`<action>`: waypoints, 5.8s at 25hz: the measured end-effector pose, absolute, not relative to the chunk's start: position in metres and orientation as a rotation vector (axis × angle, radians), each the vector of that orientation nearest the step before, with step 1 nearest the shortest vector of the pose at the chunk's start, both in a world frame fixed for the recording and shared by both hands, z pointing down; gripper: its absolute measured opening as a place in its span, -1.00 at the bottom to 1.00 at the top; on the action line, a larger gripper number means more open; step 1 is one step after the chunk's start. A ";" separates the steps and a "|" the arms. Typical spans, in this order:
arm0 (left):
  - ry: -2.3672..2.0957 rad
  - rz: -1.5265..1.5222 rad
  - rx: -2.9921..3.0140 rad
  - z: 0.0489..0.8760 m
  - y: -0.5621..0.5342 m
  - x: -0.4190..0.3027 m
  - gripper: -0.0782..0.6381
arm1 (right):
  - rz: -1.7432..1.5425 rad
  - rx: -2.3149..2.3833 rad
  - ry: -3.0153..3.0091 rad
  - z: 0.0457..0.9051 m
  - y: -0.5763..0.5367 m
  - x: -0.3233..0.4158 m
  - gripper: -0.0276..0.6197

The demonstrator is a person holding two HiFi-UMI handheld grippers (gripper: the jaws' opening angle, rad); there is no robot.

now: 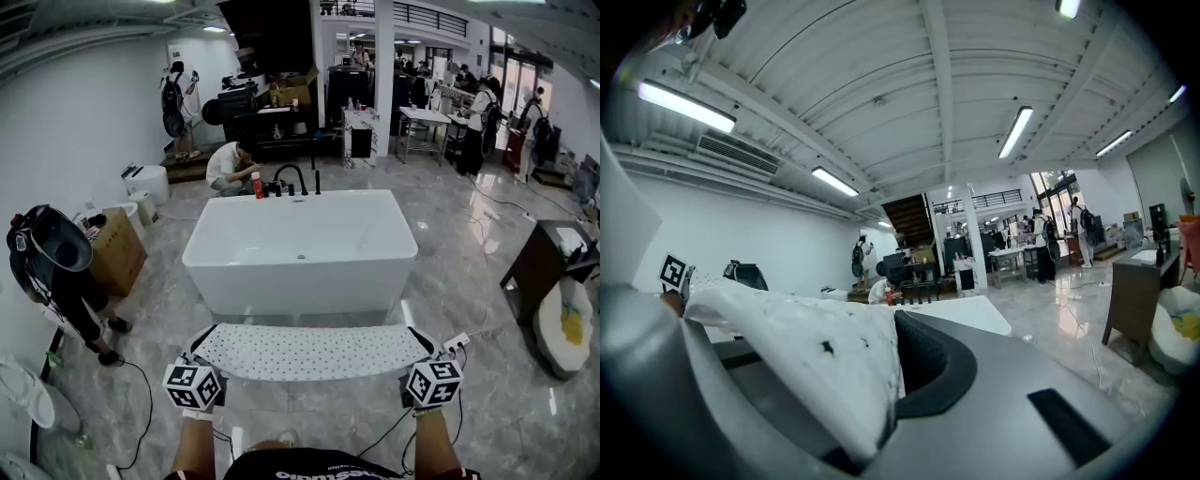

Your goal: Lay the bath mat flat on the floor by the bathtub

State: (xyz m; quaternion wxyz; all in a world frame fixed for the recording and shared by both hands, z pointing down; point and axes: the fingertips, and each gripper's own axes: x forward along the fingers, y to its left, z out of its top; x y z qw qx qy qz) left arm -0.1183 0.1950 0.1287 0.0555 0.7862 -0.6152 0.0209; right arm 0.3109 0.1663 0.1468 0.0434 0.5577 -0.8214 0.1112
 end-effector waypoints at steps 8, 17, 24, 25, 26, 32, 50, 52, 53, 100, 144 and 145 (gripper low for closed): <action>-1.870 0.068 2.378 0.135 0.199 -0.109 -0.71 | 0.340 1.697 -2.516 0.149 0.166 0.321 -0.82; -1.841 0.045 2.371 0.148 0.161 -0.119 -0.71 | 0.331 1.712 -2.491 0.148 0.139 0.311 -0.82; -1.813 0.044 2.397 0.147 0.131 -0.112 -0.71 | 0.348 1.729 -2.465 0.151 0.122 0.318 -0.82; -1.813 0.047 2.400 0.145 0.129 -0.111 -0.71 | 0.350 1.728 -2.465 0.151 0.121 0.318 -0.82; -1.814 0.051 2.403 0.144 0.128 -0.111 -0.71 | 0.352 1.726 -2.466 0.151 0.119 0.319 -0.82; -1.818 0.091 2.410 0.143 0.114 -0.112 -0.71 | 0.364 1.719 -2.466 0.155 0.102 0.319 -0.82; -1.776 0.078 2.388 0.165 -0.019 -0.191 -0.71 | 0.364 1.729 -2.416 0.157 -0.027 0.239 -0.82; -1.765 0.077 2.393 0.167 -0.032 -0.199 -0.71 | 0.365 1.736 -2.408 0.158 -0.038 0.232 -0.82; -1.757 0.076 2.394 0.168 -0.039 -0.201 -0.71 | 0.368 1.740 -2.402 0.158 -0.043 0.229 -0.82; -1.777 0.115 2.293 0.248 -0.289 -0.185 -0.71 | 0.492 1.647 -2.390 0.249 -0.311 0.245 -0.82; -1.746 0.166 2.389 0.569 -0.343 -0.216 -0.71 | 0.495 1.715 -2.324 0.581 -0.337 0.216 -0.82; -1.751 0.164 2.390 0.580 -0.348 -0.216 -0.71 | 0.493 1.713 -2.327 0.592 -0.341 0.215 -0.82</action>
